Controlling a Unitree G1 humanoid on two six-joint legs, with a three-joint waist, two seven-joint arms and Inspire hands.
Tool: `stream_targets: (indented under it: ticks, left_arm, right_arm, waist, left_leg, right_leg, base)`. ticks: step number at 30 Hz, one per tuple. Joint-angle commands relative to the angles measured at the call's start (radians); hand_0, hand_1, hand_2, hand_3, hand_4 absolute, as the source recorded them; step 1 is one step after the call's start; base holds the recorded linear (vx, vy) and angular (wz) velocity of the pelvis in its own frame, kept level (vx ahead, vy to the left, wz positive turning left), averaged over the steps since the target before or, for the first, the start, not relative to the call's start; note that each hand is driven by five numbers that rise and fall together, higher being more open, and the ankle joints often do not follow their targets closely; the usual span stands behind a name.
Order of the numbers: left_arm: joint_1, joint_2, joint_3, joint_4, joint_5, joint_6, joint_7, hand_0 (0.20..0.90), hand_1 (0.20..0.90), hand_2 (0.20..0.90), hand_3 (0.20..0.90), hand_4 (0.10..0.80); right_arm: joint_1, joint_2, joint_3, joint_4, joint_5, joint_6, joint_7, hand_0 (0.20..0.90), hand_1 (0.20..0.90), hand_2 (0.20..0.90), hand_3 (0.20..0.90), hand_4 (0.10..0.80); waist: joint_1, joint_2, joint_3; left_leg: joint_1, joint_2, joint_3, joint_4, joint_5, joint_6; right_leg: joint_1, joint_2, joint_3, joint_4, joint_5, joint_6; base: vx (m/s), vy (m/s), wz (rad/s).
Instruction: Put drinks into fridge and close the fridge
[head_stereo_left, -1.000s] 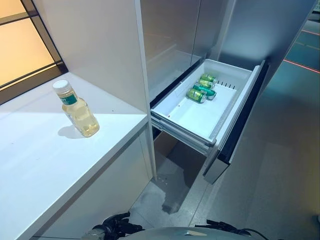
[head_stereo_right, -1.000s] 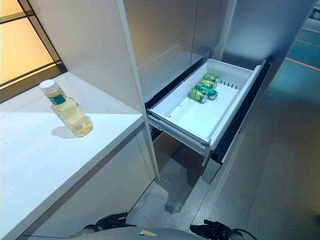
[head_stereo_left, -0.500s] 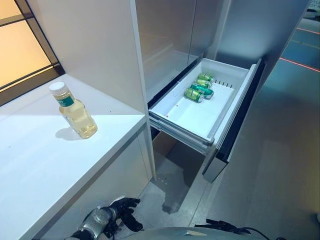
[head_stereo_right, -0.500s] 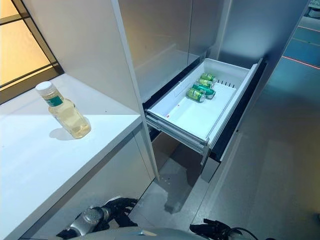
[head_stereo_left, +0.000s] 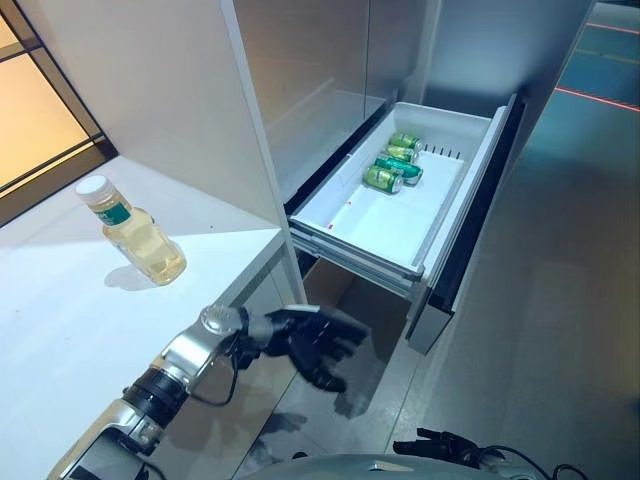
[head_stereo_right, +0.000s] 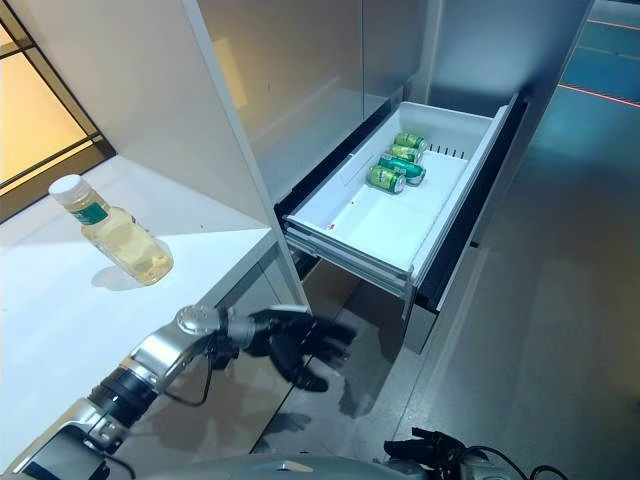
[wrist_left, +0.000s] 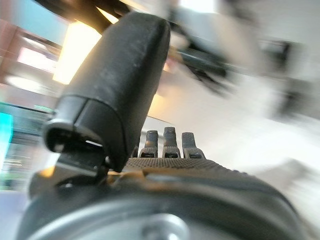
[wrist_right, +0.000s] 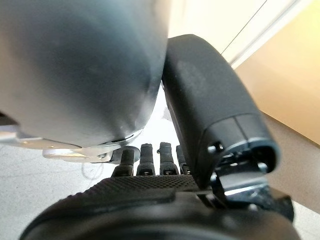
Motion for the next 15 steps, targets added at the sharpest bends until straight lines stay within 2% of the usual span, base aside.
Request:
stream_targets:
  ticks: [1, 4, 7, 8, 10, 15]
  left_arm:
    - [-0.133, -0.035, 0.090, -0.138, -0.327, -0.134, 0.043, 0.900, 0.900, 0.900, 0.900, 0.800]
    - [-0.153, -0.053, 0.139, -0.231, -0.486, -0.231, 0.109, 0.900, 0.900, 0.900, 0.900, 0.800]
    - [-0.170, -0.067, 0.182, -0.290, -0.566, -0.319, 0.162, 0.900, 0.900, 0.900, 0.900, 0.800]
    - [-0.179, -0.071, 0.212, -0.329, -0.585, -0.392, 0.202, 0.900, 0.900, 0.900, 0.900, 0.800]
    - [-0.188, -0.069, 0.234, -0.351, -0.597, -0.440, 0.227, 0.900, 0.900, 0.900, 0.900, 0.800]
    - [-0.204, -0.043, 0.309, -0.396, -0.575, -0.674, 0.345, 0.900, 0.900, 0.900, 0.900, 0.800]
  right_arm:
    - [0.000, -0.015, 0.034, 0.056, -0.005, -0.019, -0.003, 0.900, 0.900, 0.900, 0.900, 0.800]
    - [0.008, -0.004, 0.047, 0.061, -0.007, -0.025, -0.009, 0.900, 0.900, 0.900, 0.900, 0.800]
    - [0.013, 0.006, 0.058, 0.066, -0.013, -0.028, -0.013, 0.900, 0.900, 0.900, 0.900, 0.800]
    - [0.016, 0.012, 0.064, 0.069, -0.018, -0.030, -0.018, 0.900, 0.900, 0.900, 0.900, 0.800]
    - [0.017, 0.015, 0.067, 0.072, -0.024, -0.031, -0.019, 0.900, 0.900, 0.900, 0.900, 0.800]
    - [0.017, 0.023, 0.085, 0.092, -0.039, -0.043, -0.024, 0.900, 0.900, 0.900, 0.900, 0.800]
  waist:
    - [0.027, 0.016, 0.004]
    - [0.034, 0.012, -0.005]
    - [0.042, 0.005, -0.014]
    - [0.049, 0.002, -0.020]
    - [0.055, -0.002, -0.024]
    - [0.076, -0.009, -0.036]
  left_leg:
    - [0.004, -0.069, 0.026, 0.020, -0.125, 0.068]
    - [0.009, -0.067, 0.019, 0.015, -0.126, 0.063]
    - [0.012, -0.065, 0.013, 0.012, -0.126, 0.060]
    - [0.013, -0.063, 0.008, 0.010, -0.125, 0.056]
    - [0.013, -0.062, 0.005, 0.009, -0.125, 0.054]
    - [0.012, -0.058, -0.008, 0.007, -0.121, 0.045]
  right_leg:
    - [-0.072, 0.069, -0.016, 0.098, -0.064, 0.000]
    - [-0.061, 0.068, -0.029, 0.092, -0.069, -0.004]
    - [-0.052, 0.068, -0.041, 0.087, -0.075, -0.009]
    - [-0.047, 0.069, -0.049, 0.086, -0.079, -0.012]
    - [-0.043, 0.070, -0.055, 0.083, -0.082, -0.015]
    - [-0.032, 0.073, -0.078, 0.084, -0.096, -0.024]
  base:
    - [0.028, -0.035, 0.09]
    - [0.029, -0.046, 0.03]
    - [0.018, -0.049, 0.04]
    - [0.013, -0.050, 0.11]
    - [0.013, -0.043, 0.11]
    - [0.013, -0.035, 0.12]
